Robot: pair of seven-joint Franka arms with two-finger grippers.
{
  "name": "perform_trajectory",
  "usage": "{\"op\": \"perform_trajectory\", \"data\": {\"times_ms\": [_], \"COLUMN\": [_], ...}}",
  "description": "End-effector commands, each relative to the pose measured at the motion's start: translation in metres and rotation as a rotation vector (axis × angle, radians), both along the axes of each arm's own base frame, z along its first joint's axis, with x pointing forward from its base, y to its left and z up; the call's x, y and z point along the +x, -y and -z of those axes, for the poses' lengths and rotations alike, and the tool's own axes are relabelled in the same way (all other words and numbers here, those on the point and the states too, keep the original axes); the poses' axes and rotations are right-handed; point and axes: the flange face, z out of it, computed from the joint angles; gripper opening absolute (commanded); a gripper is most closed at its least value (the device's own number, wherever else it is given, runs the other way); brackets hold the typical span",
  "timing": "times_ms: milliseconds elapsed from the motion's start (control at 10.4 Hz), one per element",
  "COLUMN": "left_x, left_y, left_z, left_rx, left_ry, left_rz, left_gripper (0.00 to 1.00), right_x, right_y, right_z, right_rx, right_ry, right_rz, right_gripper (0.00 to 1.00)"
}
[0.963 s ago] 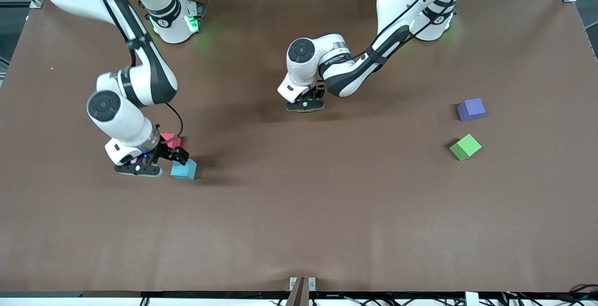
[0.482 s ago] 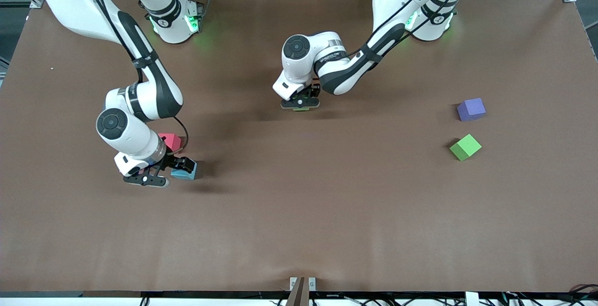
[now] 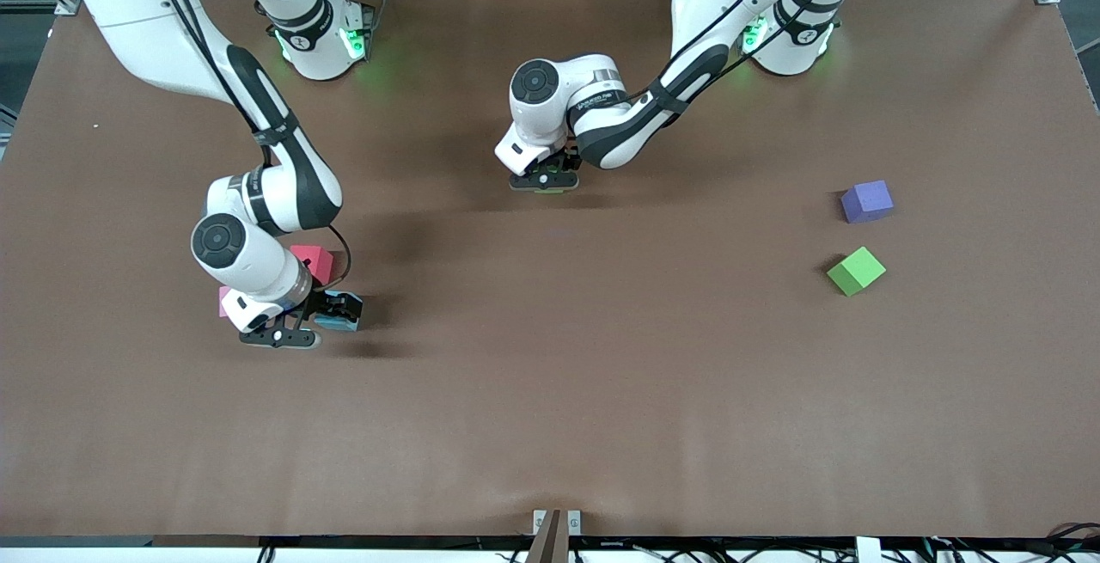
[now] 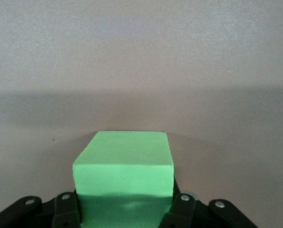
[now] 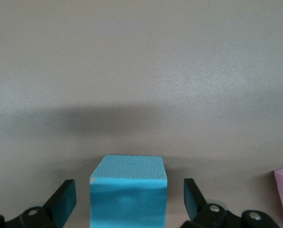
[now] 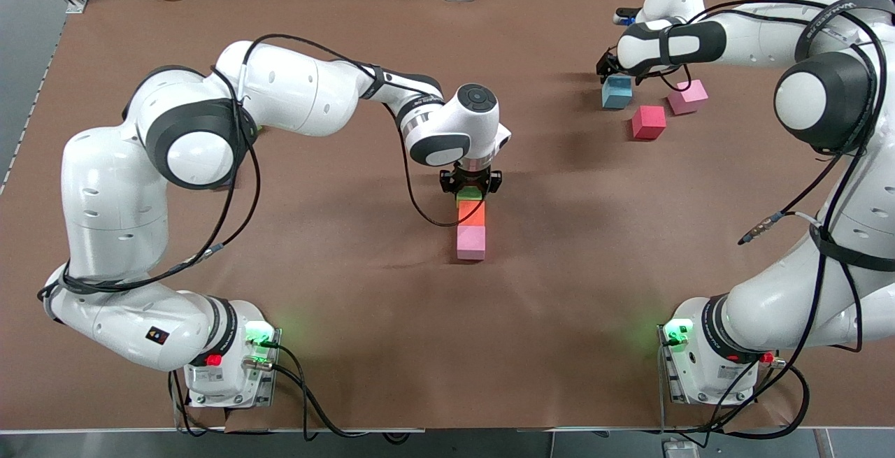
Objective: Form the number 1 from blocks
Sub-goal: 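Release the green block with the left gripper and lift away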
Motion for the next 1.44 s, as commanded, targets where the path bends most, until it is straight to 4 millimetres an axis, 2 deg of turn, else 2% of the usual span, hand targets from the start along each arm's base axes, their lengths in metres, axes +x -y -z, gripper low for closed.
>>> {"op": "perform_trajectory", "data": {"times_ms": [0,193,482,963,1059,1156,1348], "left_x": [-0.005,-0.008,-0.001,-0.002,-0.003,-0.011,-0.011], "left_y": [0.008,0.010,0.007,0.012,0.012,0.015,0.015], "left_z": [0.000,0.000,-0.002,-0.006,-0.004,0.003,0.004], "left_rx": [0.011,0.011,0.009,0.001,0.003,0.011,0.017], "left_ry": [-0.003,-0.003,0.003,0.007,0.004,0.003,0.010], "left_rz": [-0.021,-0.018,-0.024,-0.022,-0.022,-0.002,-0.002], "left_gripper": [0.00,0.00,0.00,0.00,0.56,1.00,1.00], "right_x": [0.005,0.002,-0.002,-0.001,-0.001,-0.001,-0.001], "right_y": [0.002,0.003,0.004,0.008,0.008,0.008,0.007], "right_z": [0.011,0.016,0.021,0.019,0.019,0.018,0.018], "right_rx": [0.015,0.015,0.027,0.039,0.039,0.039,0.039], "right_ry": [0.003,-0.001,-0.016,-0.019,-0.019,-0.017,-0.016], "right_rz": [-0.010,-0.008,0.012,0.035,0.035,0.033,0.033], "right_gripper": [1.00,0.93,0.76,0.72,0.72,0.72,0.72]}}
